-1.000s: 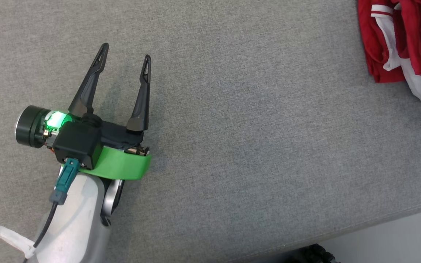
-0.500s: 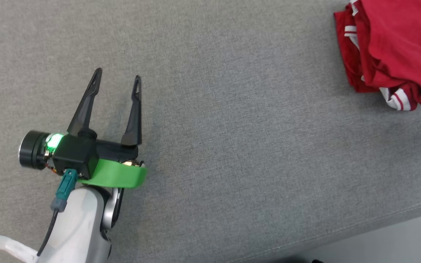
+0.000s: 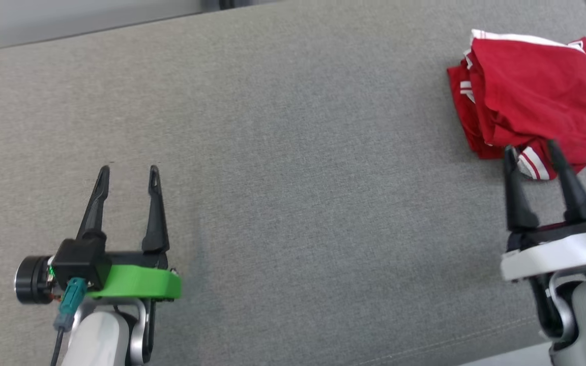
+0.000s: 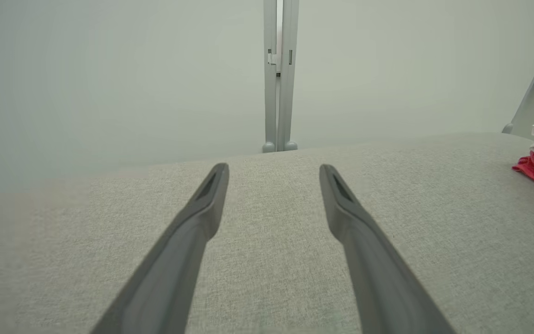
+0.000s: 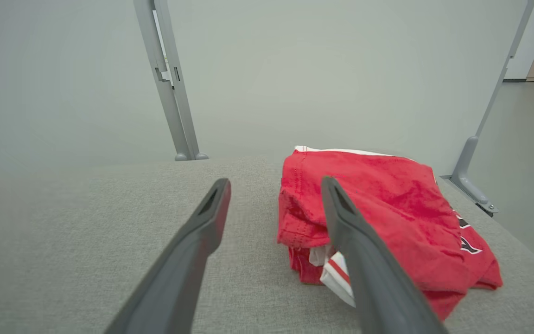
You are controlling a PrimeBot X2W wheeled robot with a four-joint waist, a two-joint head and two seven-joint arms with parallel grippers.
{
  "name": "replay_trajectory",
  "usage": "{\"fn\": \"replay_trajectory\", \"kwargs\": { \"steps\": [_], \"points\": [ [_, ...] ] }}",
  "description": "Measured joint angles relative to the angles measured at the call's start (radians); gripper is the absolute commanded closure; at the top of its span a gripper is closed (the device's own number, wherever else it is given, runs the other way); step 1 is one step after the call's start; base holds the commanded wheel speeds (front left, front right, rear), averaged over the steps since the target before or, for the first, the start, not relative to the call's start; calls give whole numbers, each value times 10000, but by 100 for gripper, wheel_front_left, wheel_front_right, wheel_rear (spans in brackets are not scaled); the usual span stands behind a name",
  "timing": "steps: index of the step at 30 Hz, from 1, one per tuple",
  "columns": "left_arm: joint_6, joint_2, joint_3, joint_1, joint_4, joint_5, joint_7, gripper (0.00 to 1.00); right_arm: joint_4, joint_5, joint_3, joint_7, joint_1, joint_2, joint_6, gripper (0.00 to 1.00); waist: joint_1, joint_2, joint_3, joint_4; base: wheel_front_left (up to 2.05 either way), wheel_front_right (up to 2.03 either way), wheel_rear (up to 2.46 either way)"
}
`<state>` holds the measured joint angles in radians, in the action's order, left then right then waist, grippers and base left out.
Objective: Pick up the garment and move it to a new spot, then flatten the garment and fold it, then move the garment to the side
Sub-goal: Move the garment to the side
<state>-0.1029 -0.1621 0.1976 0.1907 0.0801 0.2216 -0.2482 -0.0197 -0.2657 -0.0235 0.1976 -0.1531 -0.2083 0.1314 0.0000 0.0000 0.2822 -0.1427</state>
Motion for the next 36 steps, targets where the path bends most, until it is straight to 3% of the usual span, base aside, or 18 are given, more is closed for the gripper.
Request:
{"fn": "replay_trajectory", "kwargs": {
  "steps": [7,16,27,36],
  "points": [
    [-153,-6,-201,-592,211,245,-33,0,930,291,249,-499,820,650,0,0,0,0,-526,660,0,0,0],
    [-77,-119,-130,-1479,545,318,-82,0,1281,587,205,-1129,1951,771,-2,0,0,0,-1543,1206,0,0,0],
    [-50,-173,65,-2327,715,410,-73,0,1701,738,31,-1624,2986,784,-2,0,0,0,-2663,1413,0,0,0],
    [-107,-259,142,-2433,692,435,-36,0,1848,742,44,-1697,3195,863,-2,0,0,1,-2910,1445,0,0,0]
  ]
}}
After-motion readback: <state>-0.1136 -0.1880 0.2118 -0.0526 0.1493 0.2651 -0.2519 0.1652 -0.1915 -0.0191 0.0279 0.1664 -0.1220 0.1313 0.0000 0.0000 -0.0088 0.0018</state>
